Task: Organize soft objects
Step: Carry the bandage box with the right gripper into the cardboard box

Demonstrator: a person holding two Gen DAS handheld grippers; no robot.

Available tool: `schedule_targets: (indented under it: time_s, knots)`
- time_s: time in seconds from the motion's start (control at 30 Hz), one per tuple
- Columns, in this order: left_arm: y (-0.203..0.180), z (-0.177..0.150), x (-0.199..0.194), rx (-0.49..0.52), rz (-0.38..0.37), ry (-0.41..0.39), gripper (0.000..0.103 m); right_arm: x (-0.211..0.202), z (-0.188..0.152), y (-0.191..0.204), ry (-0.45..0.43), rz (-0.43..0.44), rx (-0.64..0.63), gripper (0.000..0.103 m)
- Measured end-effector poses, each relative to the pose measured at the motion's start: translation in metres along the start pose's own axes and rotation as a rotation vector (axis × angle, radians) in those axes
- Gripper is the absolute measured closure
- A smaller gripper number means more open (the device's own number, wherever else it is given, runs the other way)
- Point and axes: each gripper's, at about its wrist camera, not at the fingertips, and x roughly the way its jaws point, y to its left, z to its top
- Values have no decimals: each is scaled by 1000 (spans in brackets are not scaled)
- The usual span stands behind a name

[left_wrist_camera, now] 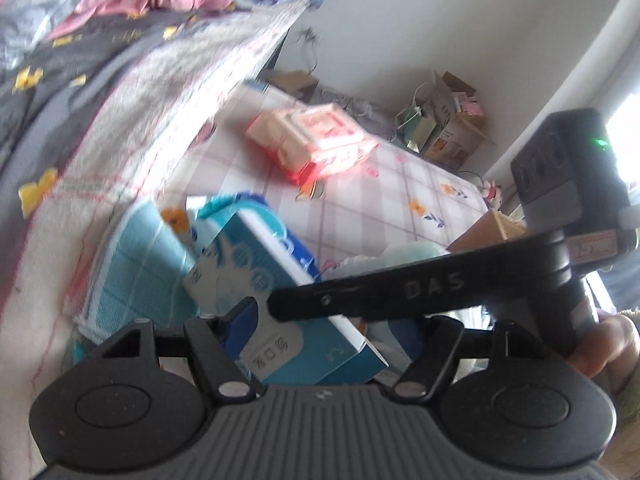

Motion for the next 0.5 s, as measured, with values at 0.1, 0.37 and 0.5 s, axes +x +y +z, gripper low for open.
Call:
schedule_targets:
  time_s: [0.1, 0.37, 0.5]
  knots:
    - [-7, -3, -8, 29, 40, -20, 30, -8, -3, 13, -20, -30, -17, 83]
    - [15, -18, -8, 11, 100, -1, 28, -18, -16, -5, -51, -91, 51, 84]
    - [26, -19, 4, -11, 56, 60, 29, -22, -17, -20, -77, -109, 89, 84]
